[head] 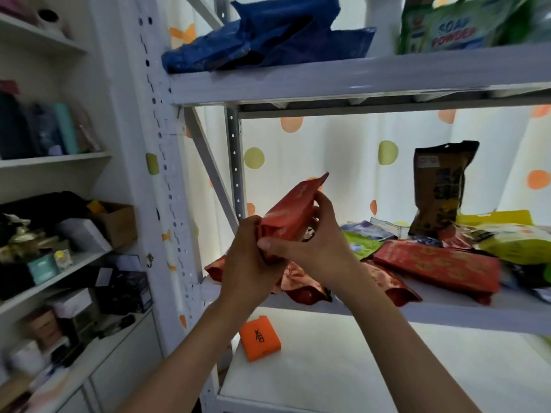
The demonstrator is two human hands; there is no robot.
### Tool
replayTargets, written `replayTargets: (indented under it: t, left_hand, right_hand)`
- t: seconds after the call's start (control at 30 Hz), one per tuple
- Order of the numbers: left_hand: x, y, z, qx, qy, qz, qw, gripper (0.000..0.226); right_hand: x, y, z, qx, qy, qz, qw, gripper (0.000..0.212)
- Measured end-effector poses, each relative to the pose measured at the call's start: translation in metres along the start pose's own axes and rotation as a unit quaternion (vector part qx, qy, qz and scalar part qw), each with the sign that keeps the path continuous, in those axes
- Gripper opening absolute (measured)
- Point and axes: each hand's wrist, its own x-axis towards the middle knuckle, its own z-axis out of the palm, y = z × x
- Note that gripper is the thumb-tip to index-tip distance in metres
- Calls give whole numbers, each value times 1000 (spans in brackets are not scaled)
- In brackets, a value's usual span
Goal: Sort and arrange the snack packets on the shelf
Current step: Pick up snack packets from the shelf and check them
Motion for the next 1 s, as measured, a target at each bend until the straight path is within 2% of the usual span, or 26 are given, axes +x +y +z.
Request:
replayTargets:
  t: [0.17, 0.27, 0.37, 0.47, 0.6, 0.7, 0.87, 0.93, 1.0]
  left_hand:
    - [-37, 16, -26, -63, -64, 16, 996, 75]
    - [-59, 22, -56, -132, -157, 35, 978, 92]
    - [-83, 20, -91, -154, -237, 17, 959, 104]
    - [-113, 13, -122, -192, -278, -11, 941, 83]
    - [-157, 6, -156, -255, -286, -42, 923, 51]
    - [-185, -2, -166, -274, -291, -69, 914, 43]
    - [-222, -2, -173, -284, -243, -160, 913, 26]
    - [-239, -3, -175, -303, -206, -213, 906, 18]
    - [-253, -4, -174, -327, -172, -268, 890, 22]
  right_hand:
    - [-45, -20, 0, -7, 10, -8, 1000, 92]
    - [-78, -29, 4, 26, -7, -5, 1000, 79]
    - [-110, -32, 18, 61, -21, -1, 998, 64]
    - [-139, -32, 38, 79, -41, 14, 996, 61]
    - [-174, -23, 66, 90, -43, 38, 994, 58]
    - [-197, -16, 87, 123, -26, 67, 990, 53]
    - [-240, 0, 125, 167, 51, 147, 974, 57]
    - [-265, 8, 138, 168, 58, 176, 968, 52]
    - [-290, 19, 149, 169, 44, 207, 963, 47]
